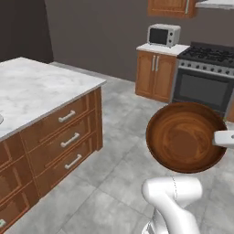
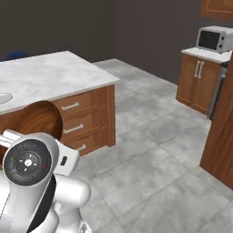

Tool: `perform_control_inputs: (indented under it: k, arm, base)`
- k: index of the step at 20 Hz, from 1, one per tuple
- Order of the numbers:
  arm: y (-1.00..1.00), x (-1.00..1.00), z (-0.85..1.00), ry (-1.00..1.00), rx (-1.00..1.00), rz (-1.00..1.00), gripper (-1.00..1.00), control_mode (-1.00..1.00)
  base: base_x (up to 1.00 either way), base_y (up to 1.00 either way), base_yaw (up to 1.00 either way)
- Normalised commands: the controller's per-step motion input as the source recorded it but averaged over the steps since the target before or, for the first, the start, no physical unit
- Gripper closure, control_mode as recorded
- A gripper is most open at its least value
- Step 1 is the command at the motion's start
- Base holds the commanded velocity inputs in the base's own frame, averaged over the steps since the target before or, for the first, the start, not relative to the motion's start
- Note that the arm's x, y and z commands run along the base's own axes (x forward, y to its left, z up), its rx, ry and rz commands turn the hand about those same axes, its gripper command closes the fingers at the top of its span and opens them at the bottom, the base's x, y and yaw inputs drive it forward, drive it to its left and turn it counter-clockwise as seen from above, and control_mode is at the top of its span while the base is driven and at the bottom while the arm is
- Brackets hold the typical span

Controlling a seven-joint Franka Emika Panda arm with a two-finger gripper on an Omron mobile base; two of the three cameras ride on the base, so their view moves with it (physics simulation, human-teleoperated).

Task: Move the bowls from the cabinet to the plates on the dining table.

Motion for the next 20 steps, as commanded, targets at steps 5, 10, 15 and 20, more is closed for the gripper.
perform_control_inputs:
  k: [5, 10, 15, 20]
  arm:
    - [0.0, 0.0, 0.0, 0.0, 0.0, 0.0, 1.0, 1.0]
    - [0.0, 0.0, 0.0, 0.0, 0.0, 0.0, 1.0, 1.0]
    - [0.0, 0.0, 0.0, 0.0, 0.0, 0.0, 1.0, 1.0]
    - [0.0, 0.0, 0.0, 0.0, 0.0, 0.0, 1.0, 1.0]
  base:
    - [0.0, 0.01, 0.43]
    - [0.0, 0.02, 0.43]
    - [0.0, 0.0, 0.44]
    - [0.0, 0.0, 0.43]
